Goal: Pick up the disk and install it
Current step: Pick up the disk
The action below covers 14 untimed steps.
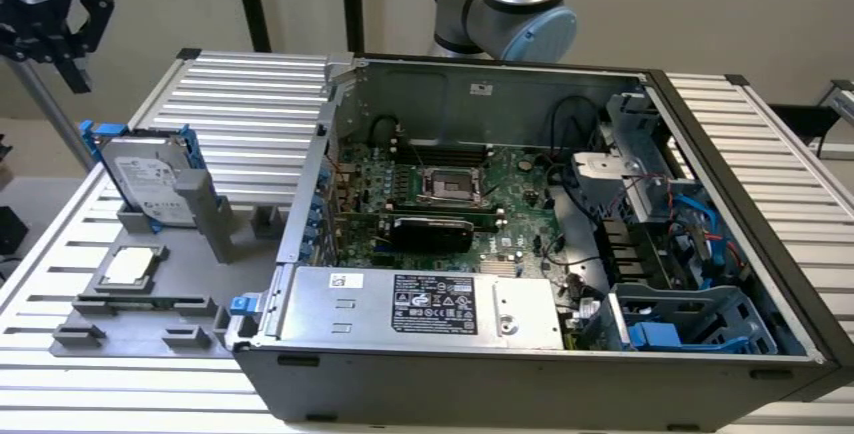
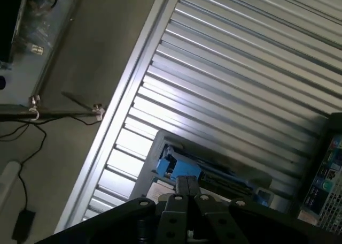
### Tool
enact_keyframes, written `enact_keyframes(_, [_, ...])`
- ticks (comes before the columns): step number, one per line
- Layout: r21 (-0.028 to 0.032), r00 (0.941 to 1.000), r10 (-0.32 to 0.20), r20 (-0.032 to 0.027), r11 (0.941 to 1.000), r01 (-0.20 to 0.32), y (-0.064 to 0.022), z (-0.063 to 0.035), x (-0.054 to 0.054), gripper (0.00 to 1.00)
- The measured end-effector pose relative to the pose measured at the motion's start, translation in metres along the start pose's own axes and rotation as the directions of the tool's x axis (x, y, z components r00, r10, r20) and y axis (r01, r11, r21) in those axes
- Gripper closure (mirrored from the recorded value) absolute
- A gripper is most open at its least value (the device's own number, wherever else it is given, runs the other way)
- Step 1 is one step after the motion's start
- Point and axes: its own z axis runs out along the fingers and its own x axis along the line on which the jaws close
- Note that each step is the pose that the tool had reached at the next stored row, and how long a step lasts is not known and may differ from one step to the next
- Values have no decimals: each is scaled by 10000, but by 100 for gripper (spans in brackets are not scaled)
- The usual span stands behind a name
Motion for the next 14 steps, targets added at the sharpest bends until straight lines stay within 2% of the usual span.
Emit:
enact_keyframes(3, [-5,9985,-544,-29,9985,544,0,7,0,89])
enact_keyframes(6, [-12,9941,-1086,-59,9941,1085,-1,14,0,89])
enact_keyframes(7, [-17,9895,-1442,-78,9895,1442,-1,18,0,89])
enact_keyframes(11, [-30,9761,-2171,-115,9762,2171,-2,27,0,89])
enact_keyframes(14, [-42,9629,-2693,-142,9631,2693,-2,34,0,89])
